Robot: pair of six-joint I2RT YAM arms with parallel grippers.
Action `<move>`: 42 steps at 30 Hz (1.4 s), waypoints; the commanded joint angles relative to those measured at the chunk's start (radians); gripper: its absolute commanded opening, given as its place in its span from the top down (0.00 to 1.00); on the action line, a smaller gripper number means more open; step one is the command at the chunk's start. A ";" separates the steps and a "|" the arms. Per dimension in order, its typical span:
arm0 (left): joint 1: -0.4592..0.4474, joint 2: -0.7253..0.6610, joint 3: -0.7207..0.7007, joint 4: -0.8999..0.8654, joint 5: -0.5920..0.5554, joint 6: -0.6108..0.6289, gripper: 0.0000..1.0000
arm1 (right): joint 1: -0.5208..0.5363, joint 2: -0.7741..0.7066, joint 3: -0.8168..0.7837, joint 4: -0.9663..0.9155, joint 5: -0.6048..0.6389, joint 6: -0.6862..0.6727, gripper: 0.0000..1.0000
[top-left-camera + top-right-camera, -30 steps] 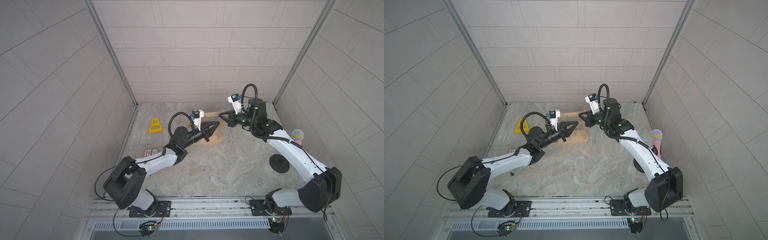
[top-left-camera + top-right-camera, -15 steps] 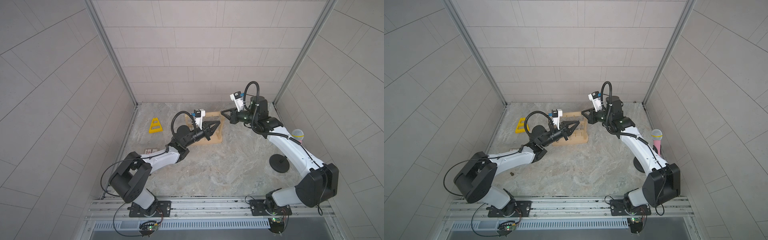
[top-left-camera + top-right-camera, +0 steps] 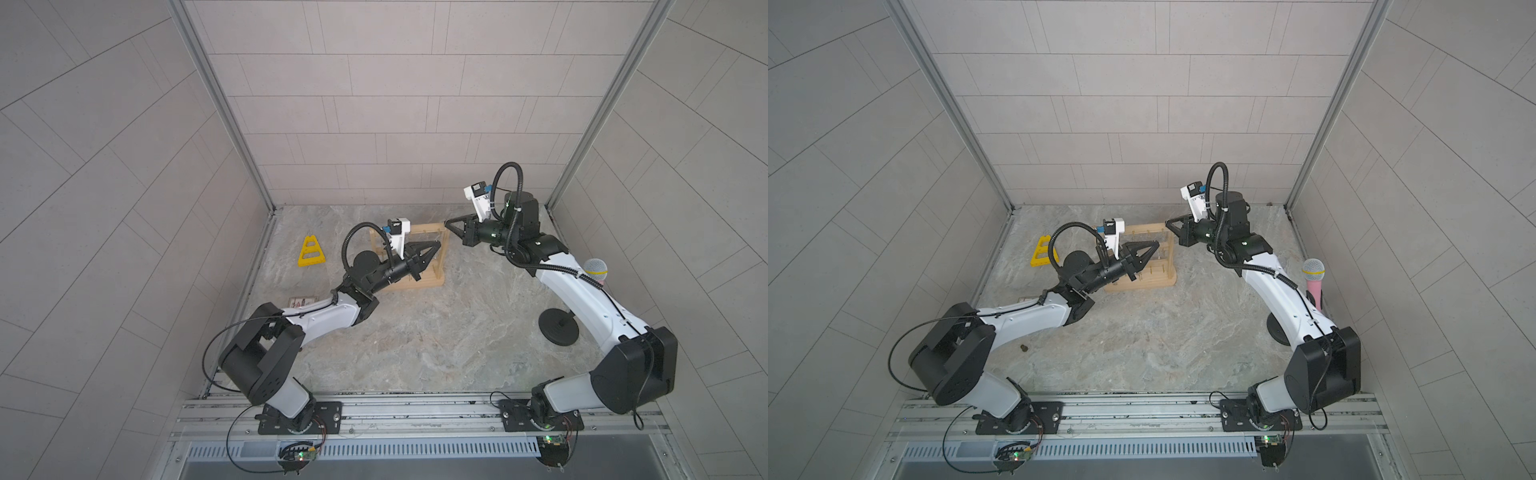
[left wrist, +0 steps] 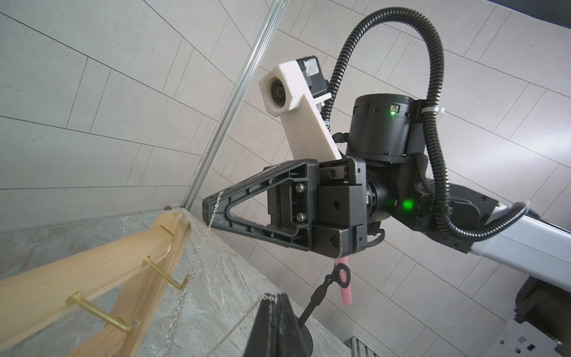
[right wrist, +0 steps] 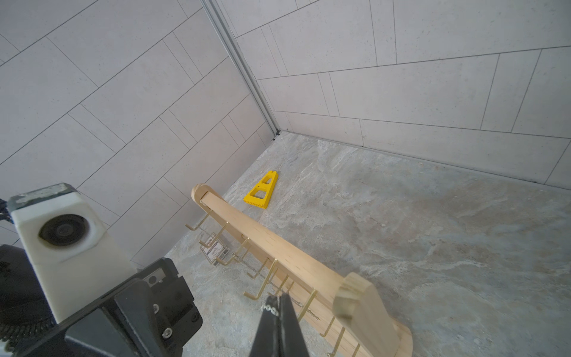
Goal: Hang the necklace on the jewelry display stand
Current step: Hang the necklace on the stand.
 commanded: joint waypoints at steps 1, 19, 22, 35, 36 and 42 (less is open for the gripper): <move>0.009 -0.013 0.024 0.048 0.011 -0.005 1.00 | -0.003 -0.016 0.000 0.029 -0.030 0.001 1.00; 0.021 -0.051 -0.009 0.037 0.001 0.006 1.00 | 0.037 0.010 0.055 0.009 -0.032 -0.015 1.00; 0.025 -0.048 -0.006 0.035 0.002 0.005 1.00 | 0.037 0.025 0.065 0.007 -0.024 -0.018 1.00; 0.028 -0.012 0.013 0.049 0.021 -0.007 1.00 | -0.019 0.008 0.036 0.004 -0.021 -0.014 1.00; 0.028 -0.008 0.013 0.053 0.022 -0.009 1.00 | -0.021 0.003 0.031 0.005 -0.023 -0.013 1.00; 0.029 -0.007 0.010 0.055 0.023 -0.012 1.00 | -0.036 -0.022 0.004 0.008 -0.026 -0.010 1.00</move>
